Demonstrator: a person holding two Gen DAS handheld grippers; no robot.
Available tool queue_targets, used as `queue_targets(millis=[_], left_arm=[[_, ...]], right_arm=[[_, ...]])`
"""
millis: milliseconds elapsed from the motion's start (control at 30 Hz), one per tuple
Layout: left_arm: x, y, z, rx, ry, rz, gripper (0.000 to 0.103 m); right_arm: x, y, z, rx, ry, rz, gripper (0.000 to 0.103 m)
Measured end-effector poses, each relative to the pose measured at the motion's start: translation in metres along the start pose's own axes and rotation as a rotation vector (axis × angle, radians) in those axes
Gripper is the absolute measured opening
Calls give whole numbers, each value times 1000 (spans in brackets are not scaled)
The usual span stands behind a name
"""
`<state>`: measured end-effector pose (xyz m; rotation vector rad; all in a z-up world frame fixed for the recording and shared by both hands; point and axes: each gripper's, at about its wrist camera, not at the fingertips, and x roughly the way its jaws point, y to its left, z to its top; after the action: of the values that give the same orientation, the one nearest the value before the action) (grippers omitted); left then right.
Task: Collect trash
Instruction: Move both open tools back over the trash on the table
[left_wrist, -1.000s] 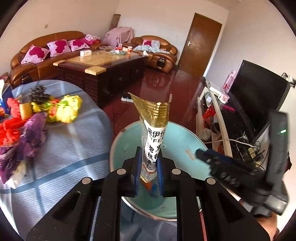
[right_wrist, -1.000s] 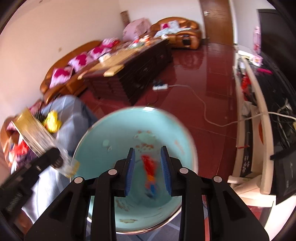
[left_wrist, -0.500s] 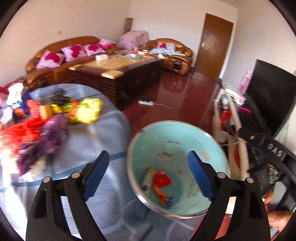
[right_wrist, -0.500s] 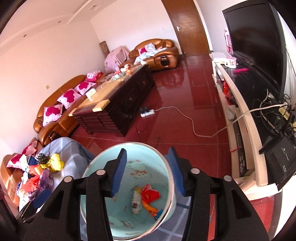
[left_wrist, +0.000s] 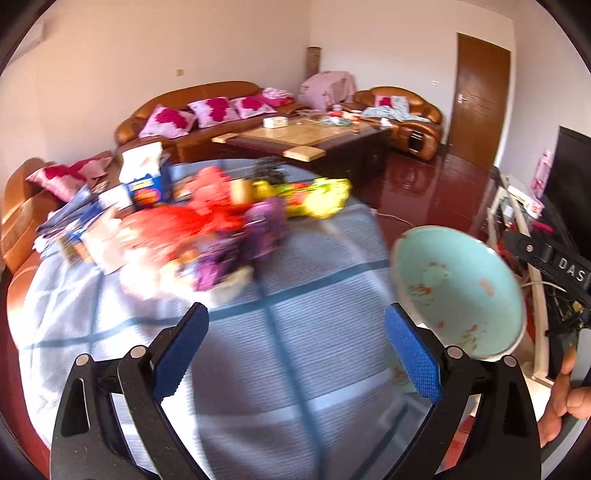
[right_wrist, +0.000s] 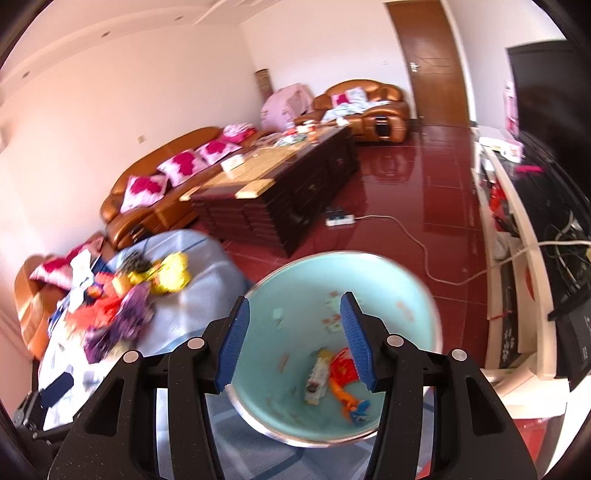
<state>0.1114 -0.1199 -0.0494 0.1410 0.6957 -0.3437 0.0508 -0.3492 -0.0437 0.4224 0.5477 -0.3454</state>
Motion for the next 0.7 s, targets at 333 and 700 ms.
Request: queue_targets(millis=[333, 700], left_arm=[[-9, 71, -16, -104, -10, 108, 94], [-3, 123, -25, -204, 4, 158, 94]], right_arm=[[8, 67, -30, -135, 72, 98, 51], [23, 129, -41, -201, 125, 204, 51]])
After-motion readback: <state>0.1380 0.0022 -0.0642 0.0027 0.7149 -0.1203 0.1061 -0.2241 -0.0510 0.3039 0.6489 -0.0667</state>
